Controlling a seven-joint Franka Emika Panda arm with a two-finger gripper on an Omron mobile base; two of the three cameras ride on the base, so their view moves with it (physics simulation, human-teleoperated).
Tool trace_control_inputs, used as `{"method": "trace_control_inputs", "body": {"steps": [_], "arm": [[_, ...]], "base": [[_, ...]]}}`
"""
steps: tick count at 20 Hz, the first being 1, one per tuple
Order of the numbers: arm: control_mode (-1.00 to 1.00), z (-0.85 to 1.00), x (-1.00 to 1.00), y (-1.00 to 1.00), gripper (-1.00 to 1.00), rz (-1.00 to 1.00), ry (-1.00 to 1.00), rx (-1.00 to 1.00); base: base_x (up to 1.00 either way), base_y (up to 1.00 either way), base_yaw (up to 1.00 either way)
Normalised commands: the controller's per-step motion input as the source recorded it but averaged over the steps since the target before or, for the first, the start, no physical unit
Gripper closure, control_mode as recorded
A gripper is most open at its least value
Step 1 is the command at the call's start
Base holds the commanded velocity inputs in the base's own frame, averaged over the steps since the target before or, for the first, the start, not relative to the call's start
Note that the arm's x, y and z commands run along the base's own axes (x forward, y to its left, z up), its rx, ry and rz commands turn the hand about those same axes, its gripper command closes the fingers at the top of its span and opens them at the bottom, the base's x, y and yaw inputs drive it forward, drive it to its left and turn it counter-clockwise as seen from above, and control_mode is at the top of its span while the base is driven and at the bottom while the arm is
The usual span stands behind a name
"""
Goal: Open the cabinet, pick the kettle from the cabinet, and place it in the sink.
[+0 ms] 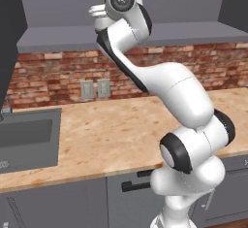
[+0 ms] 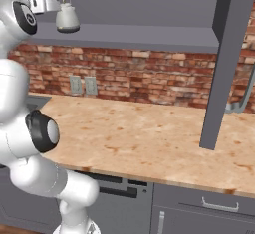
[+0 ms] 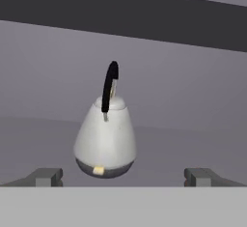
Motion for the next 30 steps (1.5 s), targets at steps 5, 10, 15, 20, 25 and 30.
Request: {"method": "trace_control_inputs", "body": {"steps": [5, 10, 15, 20, 25, 30], "arm": [[-1.00, 0.02, 0.36, 0.00, -1.00, 0.00, 0.00, 0.00], [-1.00, 0.05, 0.30, 0.00, -1.00, -0.01, 0.00, 0.00], [-1.00, 0.01, 0.28, 0.02, -1.00, -0.06, 0.00, -0.02], [-1.00, 0.00, 0.31, 0.05, -1.00, -0.09, 0.00, -0.03], [-1.00, 0.00, 0.33, 0.14, -1.00, -0.08, 0.00, -0.02], [-1.00, 0.04, 0.29, 0.16, -1.00, -0.05, 0.00, 0.00]], "base": [[0.00, 0.00, 0.00], [0.00, 0.00, 0.00], [0.00, 0.00, 0.00], [0.00, 0.00, 0.00], [0.00, 0.00, 0.00], [0.00, 0.00, 0.00]]}}
